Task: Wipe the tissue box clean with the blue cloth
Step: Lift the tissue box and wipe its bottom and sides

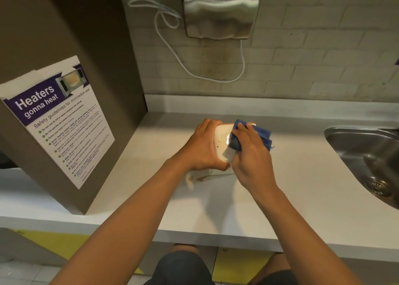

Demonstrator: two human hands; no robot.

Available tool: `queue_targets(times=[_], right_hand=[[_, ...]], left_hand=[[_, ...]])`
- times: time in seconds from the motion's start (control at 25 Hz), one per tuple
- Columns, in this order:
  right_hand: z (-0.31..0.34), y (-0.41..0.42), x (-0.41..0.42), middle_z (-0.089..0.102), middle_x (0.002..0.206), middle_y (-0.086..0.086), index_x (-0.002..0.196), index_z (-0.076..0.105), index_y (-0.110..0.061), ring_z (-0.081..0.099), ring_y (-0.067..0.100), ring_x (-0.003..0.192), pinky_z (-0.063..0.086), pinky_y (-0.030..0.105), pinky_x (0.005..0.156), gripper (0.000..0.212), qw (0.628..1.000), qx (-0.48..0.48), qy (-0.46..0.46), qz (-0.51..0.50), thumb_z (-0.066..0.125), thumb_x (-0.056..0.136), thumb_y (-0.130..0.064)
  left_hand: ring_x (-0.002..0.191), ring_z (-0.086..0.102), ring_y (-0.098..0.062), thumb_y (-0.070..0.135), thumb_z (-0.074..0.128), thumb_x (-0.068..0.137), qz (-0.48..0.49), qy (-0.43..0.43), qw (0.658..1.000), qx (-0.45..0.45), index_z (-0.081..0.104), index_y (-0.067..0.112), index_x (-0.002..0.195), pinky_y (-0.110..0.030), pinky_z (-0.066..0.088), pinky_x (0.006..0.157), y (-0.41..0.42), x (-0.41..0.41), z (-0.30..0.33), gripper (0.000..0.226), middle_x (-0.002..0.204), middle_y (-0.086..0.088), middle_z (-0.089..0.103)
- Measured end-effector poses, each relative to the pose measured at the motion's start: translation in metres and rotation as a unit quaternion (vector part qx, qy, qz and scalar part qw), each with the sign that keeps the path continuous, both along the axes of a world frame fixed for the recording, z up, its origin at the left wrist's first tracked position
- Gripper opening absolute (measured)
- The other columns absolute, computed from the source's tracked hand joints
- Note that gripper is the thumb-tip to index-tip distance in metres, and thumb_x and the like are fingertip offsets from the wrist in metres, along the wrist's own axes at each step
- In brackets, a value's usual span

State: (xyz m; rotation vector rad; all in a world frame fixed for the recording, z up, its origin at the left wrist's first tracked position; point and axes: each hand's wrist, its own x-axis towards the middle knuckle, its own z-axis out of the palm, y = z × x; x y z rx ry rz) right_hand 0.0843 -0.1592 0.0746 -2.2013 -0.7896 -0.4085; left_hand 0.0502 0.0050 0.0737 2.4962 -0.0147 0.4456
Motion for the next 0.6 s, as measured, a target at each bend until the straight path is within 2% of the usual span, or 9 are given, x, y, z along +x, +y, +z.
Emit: queue_targets(times=[0.08, 0.16, 0.32, 0.4, 0.48, 0.52, 0.6], right_hand=[[-0.011, 0.003, -0.017, 0.047, 0.145, 0.007, 0.136, 0.052, -0.009, 0.036, 0.022, 0.139, 0.032, 0.033, 0.111, 0.053, 0.999, -0.032, -0.020, 0.036, 0.048, 0.083, -0.001], [-0.020, -0.013, -0.027, 0.053, 0.140, 0.005, 0.130, 0.058, -0.009, 0.042, 0.021, 0.135, 0.034, 0.029, 0.107, 0.052, 0.997, -0.031, -0.051, 0.044, 0.047, 0.080, -0.001], [-0.001, -0.020, 0.004, 0.060, 0.130, 0.006, 0.121, 0.063, -0.009, 0.051, 0.025, 0.125, 0.036, 0.021, 0.096, 0.046, 0.999, 0.015, -0.023, -0.032, 0.050, 0.079, 0.006], [0.008, 0.001, 0.005, 0.057, 0.134, 0.008, 0.125, 0.061, -0.007, 0.045, 0.025, 0.131, 0.037, 0.027, 0.105, 0.047, 1.000, 0.016, -0.014, -0.022, 0.051, 0.080, 0.005], [0.006, 0.018, -0.015, 0.052, 0.140, 0.008, 0.131, 0.057, -0.008, 0.041, 0.023, 0.135, 0.029, 0.028, 0.112, 0.050, 0.999, -0.004, -0.007, 0.033, 0.048, 0.081, -0.007], [0.001, 0.019, -0.024, 0.052, 0.141, 0.007, 0.132, 0.056, -0.009, 0.041, 0.021, 0.135, 0.026, 0.025, 0.111, 0.052, 0.998, -0.020, -0.010, 0.053, 0.045, 0.081, -0.011], [-0.008, 0.004, -0.031, 0.054, 0.138, 0.005, 0.129, 0.059, -0.011, 0.043, 0.020, 0.133, 0.028, 0.021, 0.106, 0.052, 0.998, -0.025, -0.034, 0.056, 0.045, 0.080, -0.006]], left_hand=[[0.112, 0.047, -0.015, 0.040, 0.097, 0.052, -0.007, 0.001, 1.000, -0.003, 0.039, 0.027, 0.132, -0.031, 0.048, 0.092, 0.003, 0.002, 0.002, 0.099, 0.124, 0.008, 0.041], [0.111, 0.047, -0.016, 0.040, 0.097, 0.052, -0.014, 0.000, 1.000, 0.003, 0.040, 0.026, 0.130, -0.031, 0.048, 0.090, 0.005, 0.002, 0.002, 0.098, 0.123, 0.007, 0.041], [0.114, 0.042, -0.016, 0.038, 0.095, 0.050, 0.009, 0.001, 1.000, 0.013, 0.037, 0.022, 0.136, -0.026, 0.040, 0.090, -0.002, 0.001, -0.002, 0.104, 0.123, 0.008, 0.037], [0.116, 0.043, -0.018, 0.041, 0.092, 0.051, 0.004, 0.001, 1.000, 0.009, 0.038, 0.020, 0.136, -0.030, 0.043, 0.093, -0.003, 0.001, -0.001, 0.103, 0.124, 0.005, 0.039], [0.118, 0.045, -0.021, 0.043, 0.086, 0.055, -0.015, 0.001, 1.000, 0.007, 0.040, 0.017, 0.138, -0.035, 0.046, 0.097, 0.001, 0.001, 0.000, 0.098, 0.128, 0.000, 0.042], [0.118, 0.046, -0.022, 0.041, 0.086, 0.057, -0.022, 0.002, 1.000, 0.004, 0.040, 0.016, 0.139, -0.038, 0.047, 0.099, 0.004, 0.001, 0.000, 0.097, 0.130, -0.001, 0.042], [0.118, 0.046, -0.020, 0.037, 0.092, 0.057, -0.018, 0.012, 1.000, -0.003, 0.039, 0.019, 0.137, -0.038, 0.048, 0.098, 0.007, 0.001, 0.001, 0.098, 0.129, 0.002, 0.041]])
